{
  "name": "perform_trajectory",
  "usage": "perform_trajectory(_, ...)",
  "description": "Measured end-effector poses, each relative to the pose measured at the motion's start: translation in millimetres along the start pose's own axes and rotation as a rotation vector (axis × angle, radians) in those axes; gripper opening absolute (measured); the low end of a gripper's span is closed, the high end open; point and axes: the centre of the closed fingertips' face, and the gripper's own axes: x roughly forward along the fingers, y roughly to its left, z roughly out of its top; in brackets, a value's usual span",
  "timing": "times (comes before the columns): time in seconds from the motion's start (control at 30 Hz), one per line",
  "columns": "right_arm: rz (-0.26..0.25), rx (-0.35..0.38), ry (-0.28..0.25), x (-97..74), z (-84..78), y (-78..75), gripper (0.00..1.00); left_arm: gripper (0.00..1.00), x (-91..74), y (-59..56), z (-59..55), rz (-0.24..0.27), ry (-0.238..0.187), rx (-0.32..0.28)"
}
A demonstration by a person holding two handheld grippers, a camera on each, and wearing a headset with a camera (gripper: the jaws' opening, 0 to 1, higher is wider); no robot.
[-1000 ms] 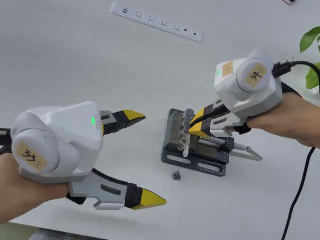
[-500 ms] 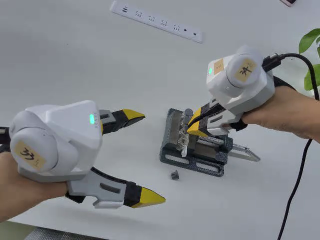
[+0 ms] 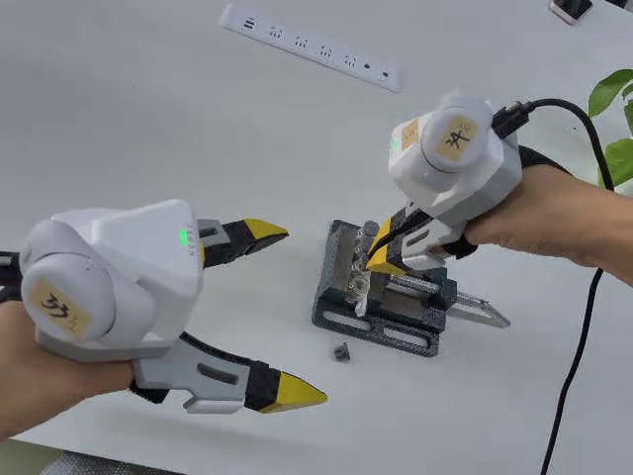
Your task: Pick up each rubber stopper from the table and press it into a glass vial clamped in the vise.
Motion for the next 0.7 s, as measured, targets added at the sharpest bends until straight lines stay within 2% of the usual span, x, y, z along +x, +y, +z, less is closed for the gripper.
perform_trajectory(0.3, -0.008, -0.047, 0.051, 2.2, 1.7, -1.8, 0.01, 0.85, 1.3, 1.0, 1.4, -0.004, -0.003, 0.002)
perform_trajectory(0.7, 0.003, -0.032, 0.059, 2.8, 1.3, -1.2, 0.01, 0.85, 1.8, 2.0, 4.1, -0.003, -0.010, 0.003)
